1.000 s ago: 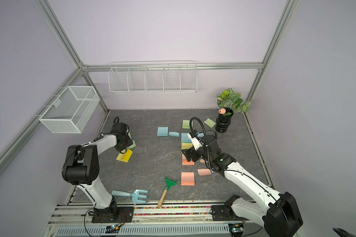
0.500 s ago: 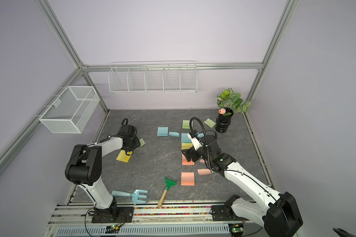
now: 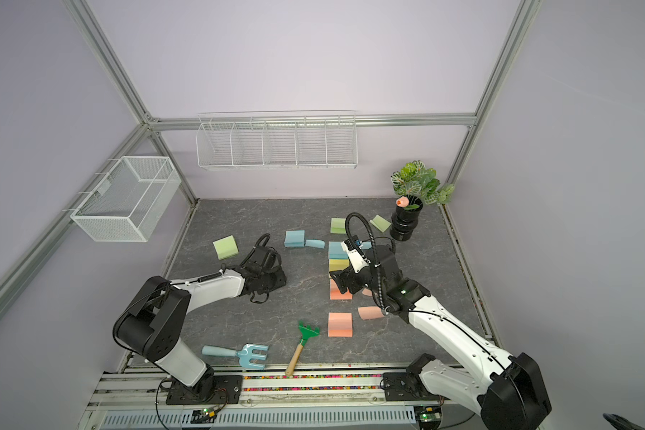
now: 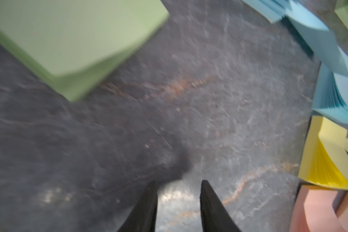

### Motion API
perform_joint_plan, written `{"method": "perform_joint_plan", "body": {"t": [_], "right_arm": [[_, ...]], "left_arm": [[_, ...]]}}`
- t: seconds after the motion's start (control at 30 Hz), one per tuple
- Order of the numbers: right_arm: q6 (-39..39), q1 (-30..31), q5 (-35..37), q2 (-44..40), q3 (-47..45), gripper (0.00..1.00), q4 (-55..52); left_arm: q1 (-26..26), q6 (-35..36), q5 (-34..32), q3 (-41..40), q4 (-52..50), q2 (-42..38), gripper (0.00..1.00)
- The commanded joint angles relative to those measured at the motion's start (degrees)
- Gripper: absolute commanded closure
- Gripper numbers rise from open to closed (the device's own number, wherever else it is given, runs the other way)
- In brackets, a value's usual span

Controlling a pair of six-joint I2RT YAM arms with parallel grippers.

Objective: Tear off pages from different memo pads
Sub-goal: Move the memo pad to the center of the board.

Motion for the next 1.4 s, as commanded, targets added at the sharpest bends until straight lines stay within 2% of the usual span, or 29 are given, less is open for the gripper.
{"method": "perform_joint_plan", "body": {"t": [0.0, 0.1, 0.17, 0.3, 0.43, 0.6, 0.87, 1.13, 1.37], "right_arm": [[1.2, -0.1, 0.9, -0.3, -1.4, 0.11, 0.2], [1.6, -0.1, 0.8, 0.8, -1.5, 0.11, 0.9], [1.8, -0.1, 0.5, 1.6, -1.4, 0.11, 1.2], [2.1, -0.1, 0.4, 2.4, -1.5, 0.11, 2.0], [2.0, -0.1, 0.9, 2.4, -1.9, 0.11, 2.5], [1.8, -0.1, 0.8, 2.7, -1.9, 0.11, 2.5], [1.8, -0.1, 0.0, 3.1, -1.7, 0.11, 2.4], [1.7, -0.2, -0.4, 3.3, -1.5, 0.11, 2.1], [1.8, -0.1, -0.4, 3.6, -1.4, 0.11, 2.1]], "left_arm": [[-0.9, -2.3, -2.0, -0.3, -4.1, -4.0, 0.61], [0.5, 2.7, -10.4, 5.1, -12.4, -7.7, 0.59], [4.0, 5.7, -11.6, 7.9, -14.7, -8.5, 0.58], [14.6, 9.1, -9.0, 9.3, -12.7, -6.6, 0.57], [20.0, 11.8, -5.3, 11.6, -8.0, -0.4, 0.58], [21.5, 14.3, -2.3, 15.5, -5.7, 6.9, 0.56], [22.3, 16.3, 2.6, 16.6, -2.5, 12.8, 0.55], [22.2, 16.0, 9.3, 12.1, 1.8, 12.1, 0.56], [21.3, 14.5, 11.6, 7.8, 2.9, 10.9, 0.61]]}}
